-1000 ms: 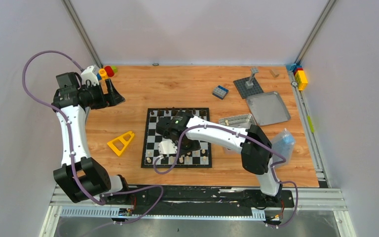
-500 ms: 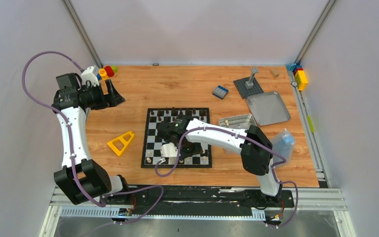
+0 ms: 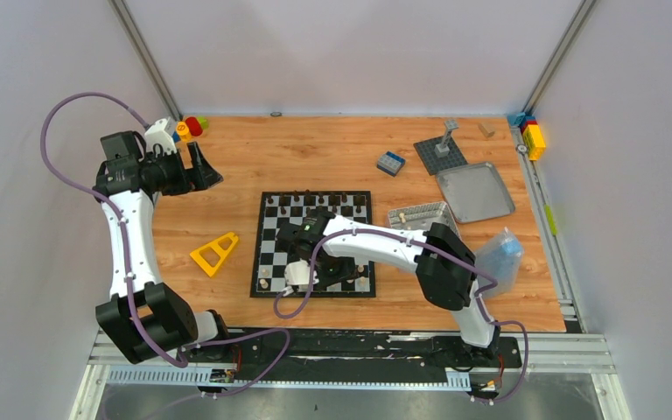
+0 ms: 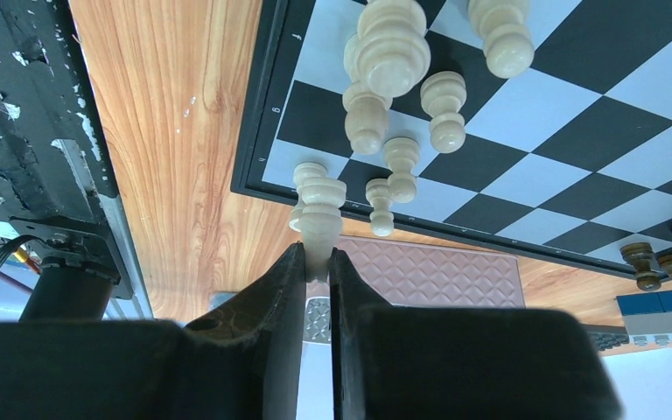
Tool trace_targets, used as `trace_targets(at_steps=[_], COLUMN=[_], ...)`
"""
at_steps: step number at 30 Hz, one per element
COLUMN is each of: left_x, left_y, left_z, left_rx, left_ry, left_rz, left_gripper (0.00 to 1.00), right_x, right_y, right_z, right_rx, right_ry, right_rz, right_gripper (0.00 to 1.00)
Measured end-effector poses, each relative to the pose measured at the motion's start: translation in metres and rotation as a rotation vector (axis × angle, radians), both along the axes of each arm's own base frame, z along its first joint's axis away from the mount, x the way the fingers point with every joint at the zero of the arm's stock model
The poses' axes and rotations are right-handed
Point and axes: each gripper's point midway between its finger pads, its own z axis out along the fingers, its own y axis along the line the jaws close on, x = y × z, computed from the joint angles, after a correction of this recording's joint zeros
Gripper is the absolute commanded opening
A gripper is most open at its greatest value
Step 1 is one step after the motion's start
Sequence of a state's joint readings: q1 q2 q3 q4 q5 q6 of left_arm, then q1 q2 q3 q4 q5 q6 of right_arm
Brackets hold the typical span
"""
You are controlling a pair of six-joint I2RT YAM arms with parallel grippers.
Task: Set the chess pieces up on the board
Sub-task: Place the chess piece on the chessboard.
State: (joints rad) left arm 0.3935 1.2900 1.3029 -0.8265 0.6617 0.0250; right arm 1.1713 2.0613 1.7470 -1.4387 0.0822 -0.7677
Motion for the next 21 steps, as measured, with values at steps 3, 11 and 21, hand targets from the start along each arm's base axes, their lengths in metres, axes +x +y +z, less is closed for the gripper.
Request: trace_targets(at_steps=[3, 11, 21], left_x=[0.0, 0.0, -0.001], left_y=[0.0, -0.002, -0.002], left_z=[0.0, 0.0, -0.003], left_rx=[-0.002, -0.007, -0.01], left_ry=[-0.001, -0.003, 0.005], left_rz=[-0.002, -0.007, -0.008], left_gripper=[1.0, 1.0, 1.0], right_x=[-0.001, -0.001, 0.0], right_y=[0.0, 0.004, 0.005], right_z=[-0.001, -0.014, -0.017], right_rx=[-0.001, -0.019, -0.021], right_ry=[0.005, 0.014, 0.014], right_rz=[0.001, 0.004, 0.005], right_gripper=[0.0, 0.0, 0.01])
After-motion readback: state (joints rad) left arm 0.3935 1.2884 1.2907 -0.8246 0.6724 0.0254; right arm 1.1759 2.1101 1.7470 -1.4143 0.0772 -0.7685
